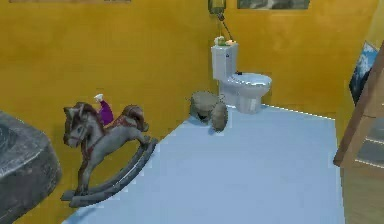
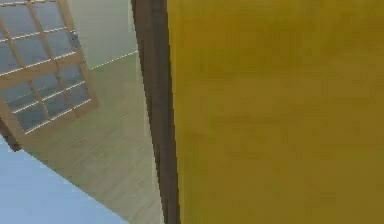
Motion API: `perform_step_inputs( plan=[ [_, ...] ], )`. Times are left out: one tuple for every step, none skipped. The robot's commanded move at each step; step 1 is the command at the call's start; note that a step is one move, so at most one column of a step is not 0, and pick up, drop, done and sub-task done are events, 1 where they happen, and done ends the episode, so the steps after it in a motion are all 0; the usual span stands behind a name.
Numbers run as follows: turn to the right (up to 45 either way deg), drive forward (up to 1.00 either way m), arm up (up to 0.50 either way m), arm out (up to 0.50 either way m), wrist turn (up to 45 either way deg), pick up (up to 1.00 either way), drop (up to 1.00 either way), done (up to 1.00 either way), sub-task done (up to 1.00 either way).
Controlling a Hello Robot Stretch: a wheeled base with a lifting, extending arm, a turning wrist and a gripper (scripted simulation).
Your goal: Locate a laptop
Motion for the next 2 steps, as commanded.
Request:
perform_step_inputs(
  plan=[
    [-3.0,0.00,0.00,0.00,0.0,0.00,0.00,0.00,0.00],
    [0.0,0.10,0.00,0.00,0.0,0.00,0.00,0.00,0.00]
  ],
)
